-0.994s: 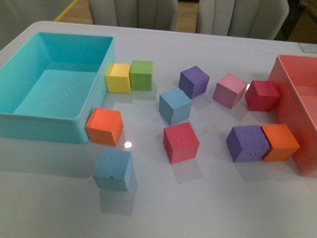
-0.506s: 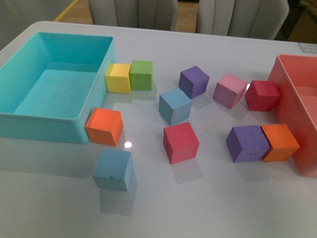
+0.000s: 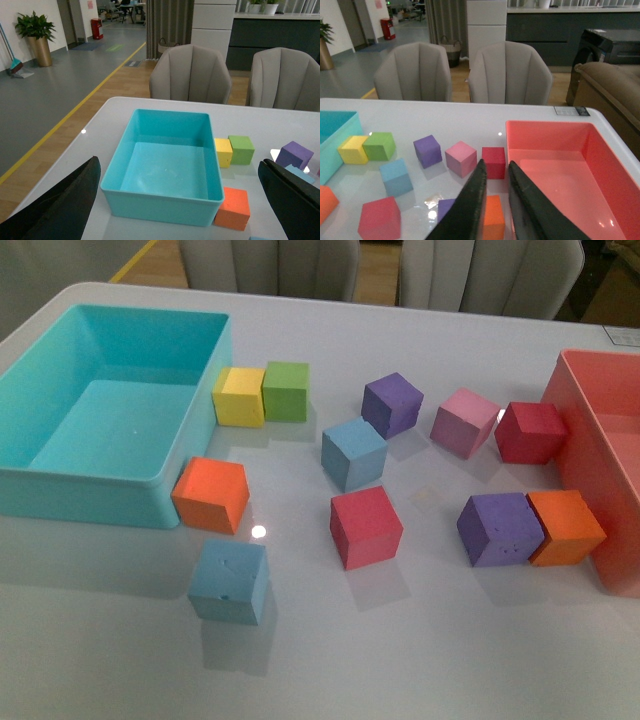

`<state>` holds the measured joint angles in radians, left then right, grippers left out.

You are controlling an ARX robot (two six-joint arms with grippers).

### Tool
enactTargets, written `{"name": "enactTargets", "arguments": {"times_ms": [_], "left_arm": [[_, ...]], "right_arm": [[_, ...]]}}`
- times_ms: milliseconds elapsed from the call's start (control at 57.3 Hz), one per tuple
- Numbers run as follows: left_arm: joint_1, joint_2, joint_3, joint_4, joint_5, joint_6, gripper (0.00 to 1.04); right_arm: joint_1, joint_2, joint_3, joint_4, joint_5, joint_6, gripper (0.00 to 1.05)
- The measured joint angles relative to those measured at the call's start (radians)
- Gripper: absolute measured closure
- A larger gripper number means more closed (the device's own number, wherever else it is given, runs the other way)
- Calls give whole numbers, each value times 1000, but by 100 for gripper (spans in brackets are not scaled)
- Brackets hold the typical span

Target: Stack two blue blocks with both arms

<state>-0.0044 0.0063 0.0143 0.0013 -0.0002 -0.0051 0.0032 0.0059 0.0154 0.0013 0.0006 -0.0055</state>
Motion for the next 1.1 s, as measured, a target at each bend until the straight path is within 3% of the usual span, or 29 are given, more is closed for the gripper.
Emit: {"name": "enactTargets", "arguments": {"times_ms": [35,87,122,174,401,698,1099], "left_arm": [[8,30,16,-48,33,8,9],[3,146,108,-258,126,14,9],[-29,283,186,-398,143,15,9],[-82,420,238,-479,134,15,9],[-280,787,315,-295,43,-14,9],[-478,1231,405,-29,2,-130,9],[-548,1707,544,154,-32,-149,9]], "right_arm": [[0,0,0,0,0,0,66],[0,0,0,0,1,1,57],[0,0,0,0,1,2,50],[0,-1,0,0,-1,2,41],[0,-1,0,0,0,3,7],[0,-1,0,0,0,2,9],[0,-1,0,0,0,2,9]]}}
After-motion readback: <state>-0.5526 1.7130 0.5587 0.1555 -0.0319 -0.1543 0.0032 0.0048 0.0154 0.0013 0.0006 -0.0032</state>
